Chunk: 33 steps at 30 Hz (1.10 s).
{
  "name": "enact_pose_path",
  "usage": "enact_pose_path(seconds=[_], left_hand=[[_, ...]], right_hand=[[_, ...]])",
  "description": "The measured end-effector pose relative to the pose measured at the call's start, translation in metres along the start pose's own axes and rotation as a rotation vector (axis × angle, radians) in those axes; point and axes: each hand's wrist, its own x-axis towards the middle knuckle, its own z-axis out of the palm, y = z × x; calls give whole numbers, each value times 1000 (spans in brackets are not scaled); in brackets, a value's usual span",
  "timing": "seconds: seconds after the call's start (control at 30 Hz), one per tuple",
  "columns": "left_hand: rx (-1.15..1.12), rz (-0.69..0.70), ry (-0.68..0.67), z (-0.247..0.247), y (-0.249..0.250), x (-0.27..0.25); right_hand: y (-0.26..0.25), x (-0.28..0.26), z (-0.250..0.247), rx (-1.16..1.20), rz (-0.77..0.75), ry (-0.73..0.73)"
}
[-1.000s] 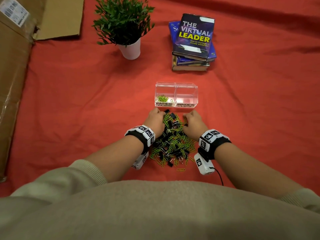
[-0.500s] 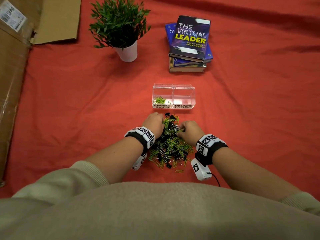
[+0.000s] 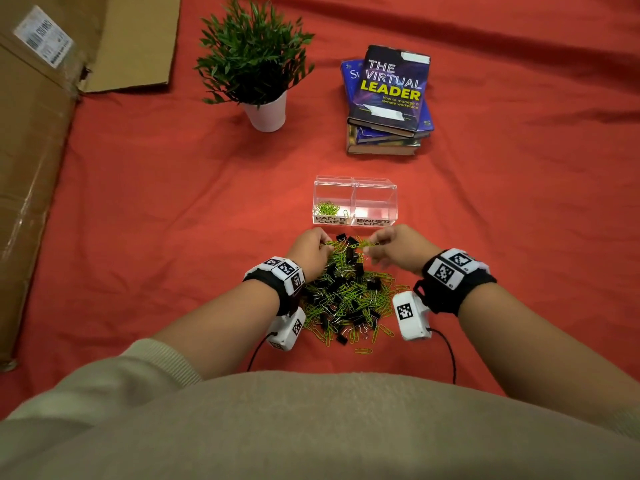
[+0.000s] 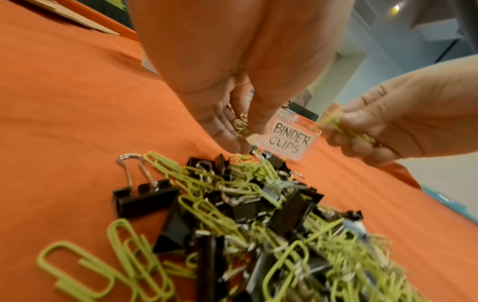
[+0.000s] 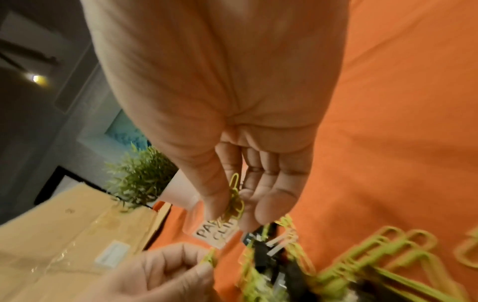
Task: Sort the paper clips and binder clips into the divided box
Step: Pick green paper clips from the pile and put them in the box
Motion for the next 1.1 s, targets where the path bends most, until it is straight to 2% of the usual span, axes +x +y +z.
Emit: enact_pose_path(seconds=[0.17, 0.33, 0.43, 0.5, 0.63, 0.83, 0.97, 1.03, 1.1], left_hand=[[-86, 4, 5, -6, 1, -5], [-72, 20, 31, -20, 5, -10], [-7, 26, 80, -33, 10, -3], [47, 36, 111, -42, 14, 9], [110, 46, 138, -53, 25, 32], [158, 89, 125, -51, 36, 44], [165, 194, 173, -48, 31, 27], [150, 203, 210, -43, 23, 14], [159, 186, 181, -32, 11, 3]], right_hand=[[-42, 23, -4, 84, -111, 37], [-73, 60, 13, -296, -182, 248], [-76, 71, 20, -443, -181, 254], [-73, 69, 19, -487, -191, 272], [-45, 53, 24, -423, -219, 335], [5, 35, 48, -622, -247, 127], [21, 31, 44, -662, -192, 185], [25, 29, 38, -688, -142, 208], [24, 27, 37, -701, -172, 251]])
